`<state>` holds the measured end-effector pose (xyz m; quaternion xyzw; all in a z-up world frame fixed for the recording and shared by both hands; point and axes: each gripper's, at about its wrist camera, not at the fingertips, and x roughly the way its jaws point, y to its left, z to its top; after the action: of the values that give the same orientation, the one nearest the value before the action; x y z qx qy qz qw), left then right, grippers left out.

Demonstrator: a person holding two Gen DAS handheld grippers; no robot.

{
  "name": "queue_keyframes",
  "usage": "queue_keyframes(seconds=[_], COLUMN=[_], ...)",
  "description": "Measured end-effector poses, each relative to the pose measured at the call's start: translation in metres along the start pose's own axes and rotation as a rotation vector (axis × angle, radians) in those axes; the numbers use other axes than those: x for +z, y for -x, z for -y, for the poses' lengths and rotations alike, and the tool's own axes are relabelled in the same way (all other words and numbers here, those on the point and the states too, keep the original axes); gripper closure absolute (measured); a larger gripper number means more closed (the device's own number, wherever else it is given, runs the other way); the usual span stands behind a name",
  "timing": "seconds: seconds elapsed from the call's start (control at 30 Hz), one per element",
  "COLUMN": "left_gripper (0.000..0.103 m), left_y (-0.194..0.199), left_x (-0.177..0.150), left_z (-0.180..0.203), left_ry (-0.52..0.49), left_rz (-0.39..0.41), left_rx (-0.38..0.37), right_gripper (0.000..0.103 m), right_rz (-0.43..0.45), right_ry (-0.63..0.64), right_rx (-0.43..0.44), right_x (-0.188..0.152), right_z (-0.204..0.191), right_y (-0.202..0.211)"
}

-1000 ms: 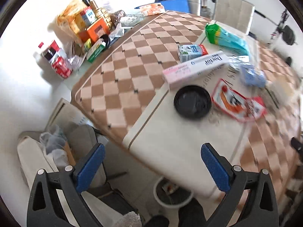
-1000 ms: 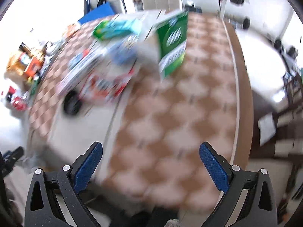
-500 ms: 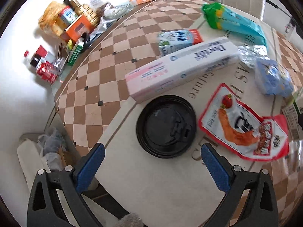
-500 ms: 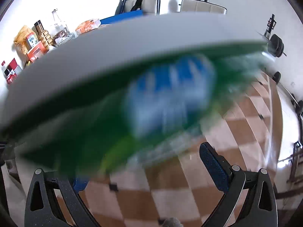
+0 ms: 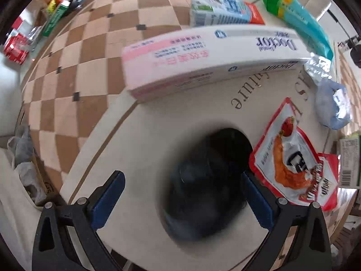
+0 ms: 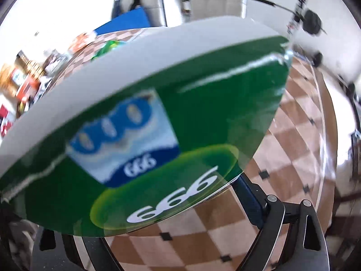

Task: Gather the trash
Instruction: 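Grasp the green-white box with the right tool while the left tool grasps the black lid, then carry the box and lid over the bin and release both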

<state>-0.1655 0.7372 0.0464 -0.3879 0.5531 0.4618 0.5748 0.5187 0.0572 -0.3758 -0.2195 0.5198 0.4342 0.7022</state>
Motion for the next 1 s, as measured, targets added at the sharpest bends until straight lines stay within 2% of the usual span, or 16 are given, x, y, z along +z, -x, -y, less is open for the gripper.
queue_keyframes(seconds=[0.1,0.13,0.2,0.27,0.3,0.33,0.37,0.6,0.77,0.9,1.0], left_gripper=[0.0,0.006,0.021,0.056,0.063,0.081,0.092,0.098,0.098,0.098,0.098], left_y=[-0.004,-0.002,0.002,0.009,0.012,0.014,0.013,0.029,0.061,0.086,0.105], left_x=[0.005,0.003,0.006,0.001,0.003,0.009,-0.002,-0.022,-0.057,-0.089,-0.112], left_z=[0.006,0.009,0.007,0.008,0.009,0.005,0.01,-0.017,-0.043,-0.079,-0.077], left_ry=[0.011,0.019,0.016,0.008,0.0,-0.003,-0.015,-0.085,-0.142,-0.176,-0.205], left_rz=[-0.012,-0.007,0.019,0.028,0.016,0.015,0.034,0.113,0.197,0.244,0.281], left_rx=[-0.023,-0.049,-0.036,-0.065,-0.071,-0.072,-0.061,0.02,0.059,0.046,0.025], right_gripper=[0.01,0.01,0.01,0.01,0.01,0.01,0.01,0.011,0.011,0.011,0.011], right_rz=[-0.01,-0.021,-0.023,-0.025,-0.023,-0.023,-0.024,-0.011,0.017,0.032,0.042], right_ry=[-0.039,-0.049,-0.05,-0.045,-0.044,-0.043,-0.045,-0.07,-0.087,-0.109,-0.112], right_rx=[-0.002,0.003,0.004,0.0,0.002,0.002,0.0,0.008,0.01,0.02,0.023], right_x=[0.002,0.004,0.001,-0.003,-0.002,-0.006,-0.011,-0.034,-0.048,-0.069,-0.095], right_z=[0.007,0.009,0.009,0.009,0.01,0.008,0.008,0.007,0.0,-0.008,-0.023], right_y=[-0.003,-0.005,-0.006,-0.008,-0.008,-0.004,0.001,0.032,0.059,0.086,0.108])
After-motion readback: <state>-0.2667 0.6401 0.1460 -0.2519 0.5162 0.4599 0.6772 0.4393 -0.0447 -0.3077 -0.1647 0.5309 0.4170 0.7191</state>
